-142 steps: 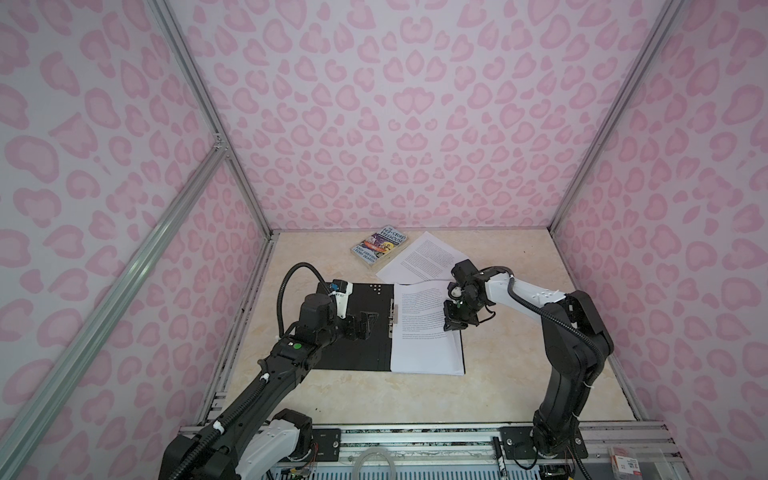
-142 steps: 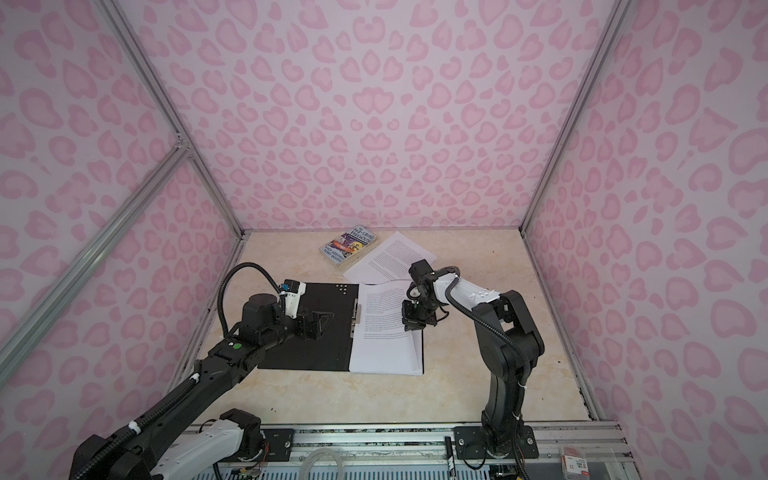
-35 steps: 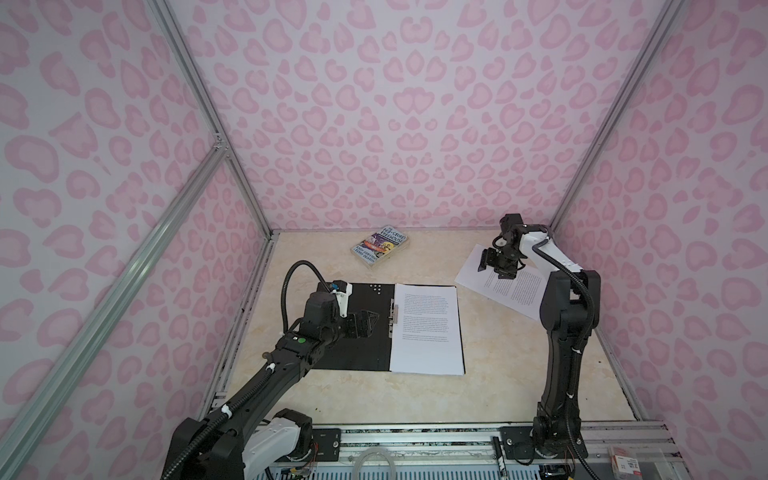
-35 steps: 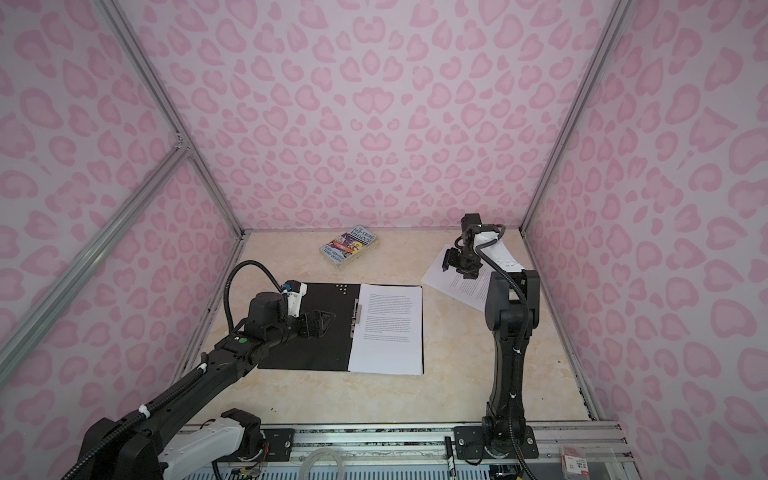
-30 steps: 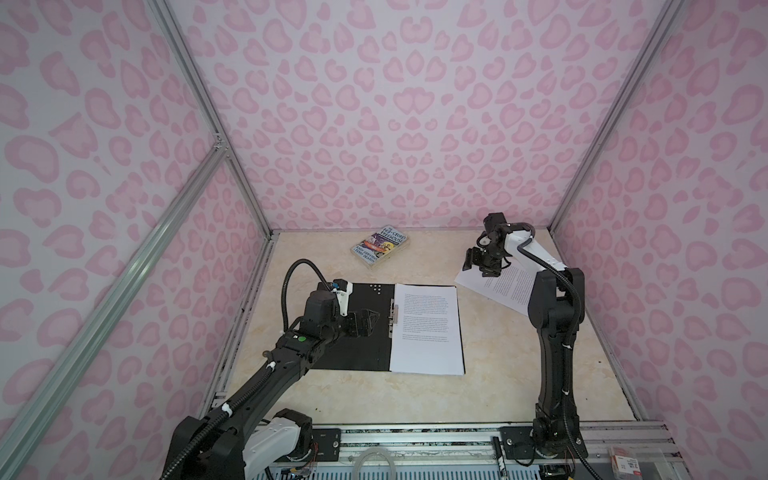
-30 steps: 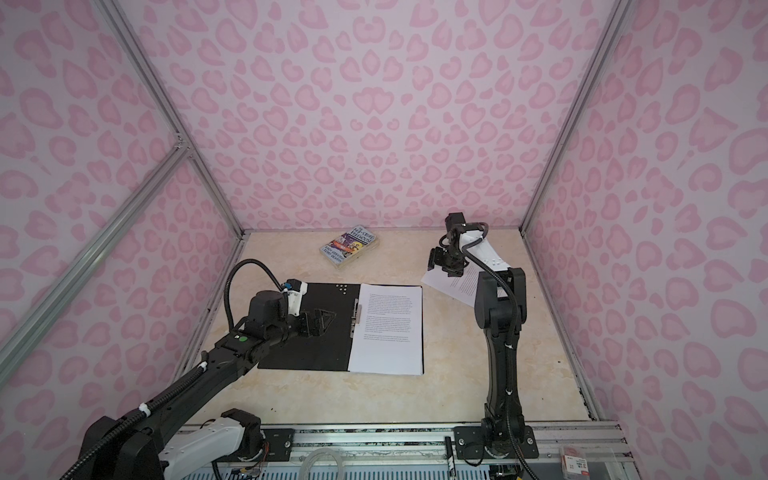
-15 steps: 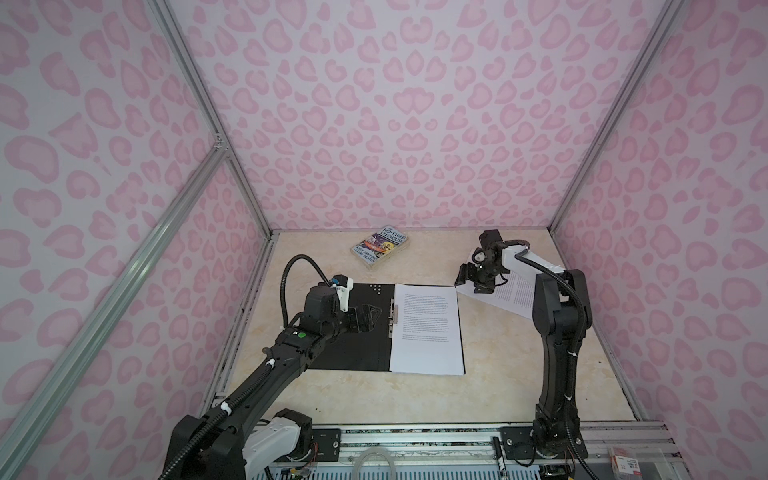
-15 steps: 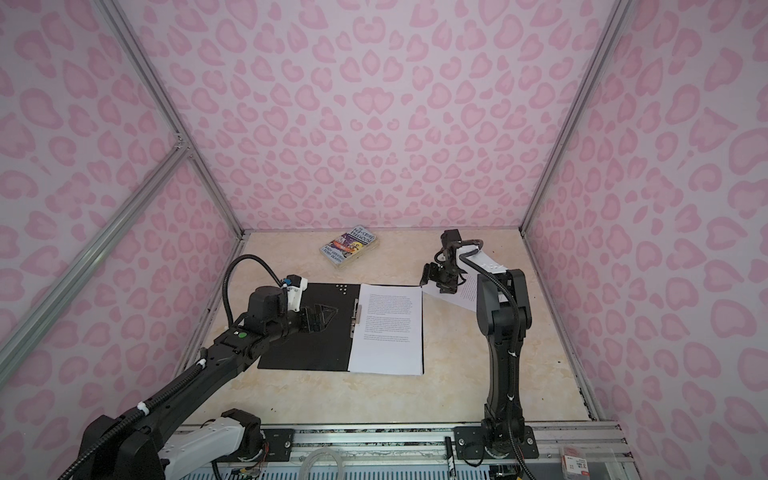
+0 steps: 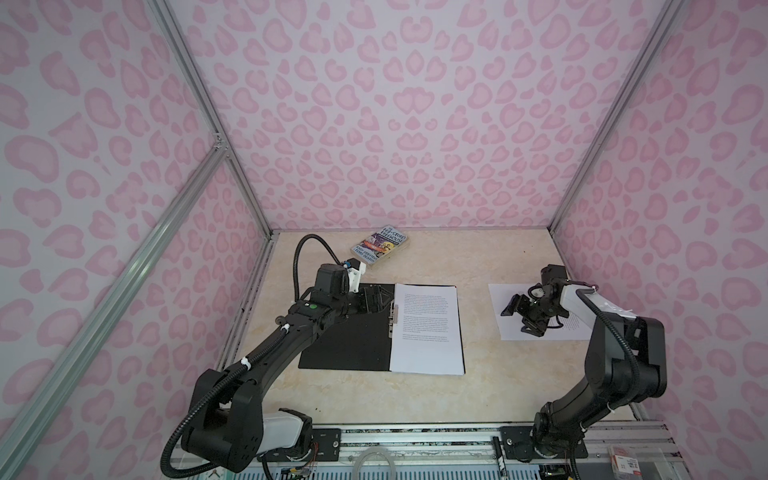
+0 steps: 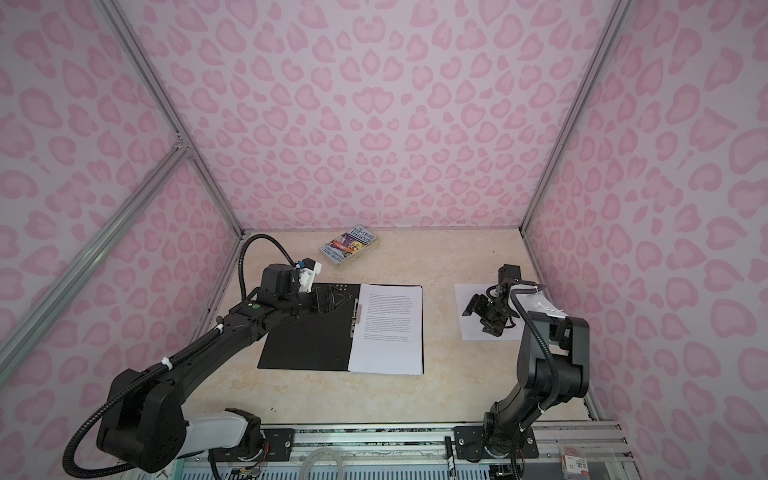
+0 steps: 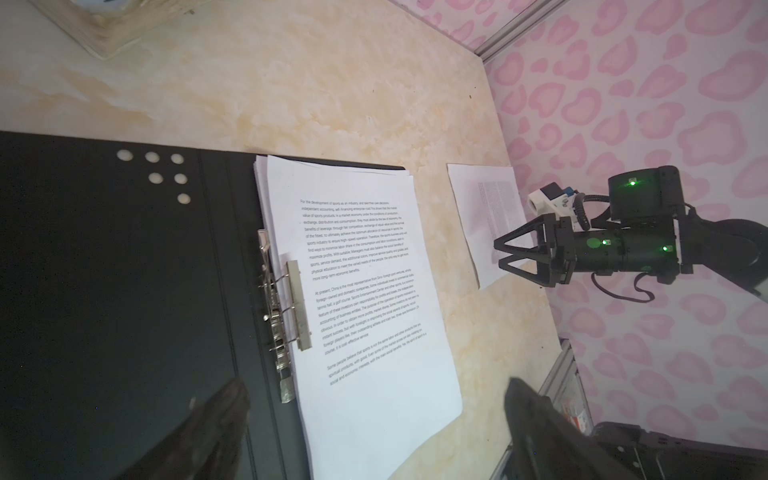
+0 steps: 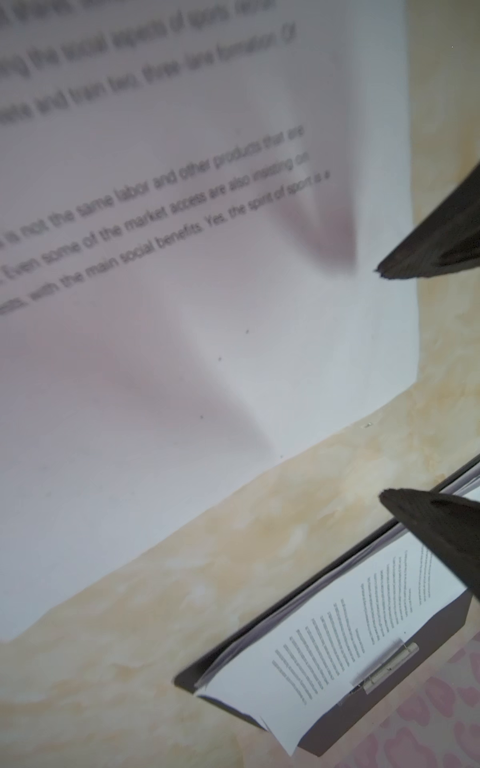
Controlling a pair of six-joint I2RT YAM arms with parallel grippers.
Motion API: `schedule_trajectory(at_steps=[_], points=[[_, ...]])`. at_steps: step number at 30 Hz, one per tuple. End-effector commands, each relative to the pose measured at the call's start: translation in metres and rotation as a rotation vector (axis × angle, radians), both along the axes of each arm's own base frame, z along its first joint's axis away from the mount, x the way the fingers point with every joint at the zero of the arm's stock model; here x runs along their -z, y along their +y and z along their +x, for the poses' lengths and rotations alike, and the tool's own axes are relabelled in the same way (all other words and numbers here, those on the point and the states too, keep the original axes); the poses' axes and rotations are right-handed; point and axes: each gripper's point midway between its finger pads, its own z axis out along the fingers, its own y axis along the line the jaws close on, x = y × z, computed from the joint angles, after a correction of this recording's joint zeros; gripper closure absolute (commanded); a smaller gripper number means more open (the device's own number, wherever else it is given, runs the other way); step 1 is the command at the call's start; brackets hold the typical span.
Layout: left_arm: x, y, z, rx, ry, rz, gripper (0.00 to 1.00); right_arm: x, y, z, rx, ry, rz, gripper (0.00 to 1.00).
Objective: Put the files into the folder
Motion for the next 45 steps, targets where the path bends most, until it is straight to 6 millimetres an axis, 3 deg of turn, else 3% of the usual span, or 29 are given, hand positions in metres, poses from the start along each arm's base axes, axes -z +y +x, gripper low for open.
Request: schedule_trajectory(at_steps=[1, 10, 15, 18, 24, 28, 30, 32, 34, 38, 41, 45], points=[[-0.013, -0.015, -0.003, 0.062, 0.028, -0.077, 0.03, -0.01, -0.006, 0.017, 0.016, -0.036, -0.06, 0.21], [-0.039, -0.045, -0.014, 0.136, -0.004, -0.123, 0.03, 0.011, 0.012, 0.098, -0.08, -0.036, -0.083, 0.21], [-0.039, -0.052, -0.016, 0.14, 0.029, -0.116, 0.03, 0.027, 0.027, 0.101, -0.15, 0.006, -0.095, 0.21], [-0.031, -0.058, -0.013, 0.149, 0.07, -0.109, 0.03, 0.04, 0.046, 0.08, -0.186, 0.044, -0.056, 0.21], [-0.026, -0.077, -0.005, 0.174, 0.135, -0.126, 0.03, 0.055, 0.08, 0.008, -0.271, 0.108, -0.002, 0.22], [-0.021, -0.092, -0.005, 0.235, 0.133, -0.091, 0.03, 0.035, 0.101, -0.033, -0.363, 0.097, 0.034, 0.22], [-0.017, -0.1, -0.007, 0.266, 0.145, -0.068, 0.03, 0.012, 0.107, -0.033, -0.385, 0.024, 0.08, 0.22], [-0.016, -0.108, -0.01, 0.3, 0.149, -0.054, 0.03, -0.017, 0.094, -0.018, -0.339, -0.083, 0.09, 0.21], [-0.015, -0.117, -0.015, 0.334, 0.15, -0.047, 0.03, -0.026, 0.06, -0.001, -0.204, -0.131, 0.063, 0.2], [-0.011, -0.133, -0.024, 0.4, 0.158, -0.02, 0.03, 0.001, 0.001, 0.018, -0.025, -0.065, 0.036, 0.21], [-0.009, -0.146, -0.029, 0.433, 0.159, 0.021, 0.03, 0.017, -0.008, 0.03, -0.036, -0.045, -0.001, 0.22], [0.001, -0.16, -0.035, 0.467, 0.175, 0.063, 0.03, 0.023, -0.001, 0.035, -0.034, -0.044, 0.016, 0.22]])
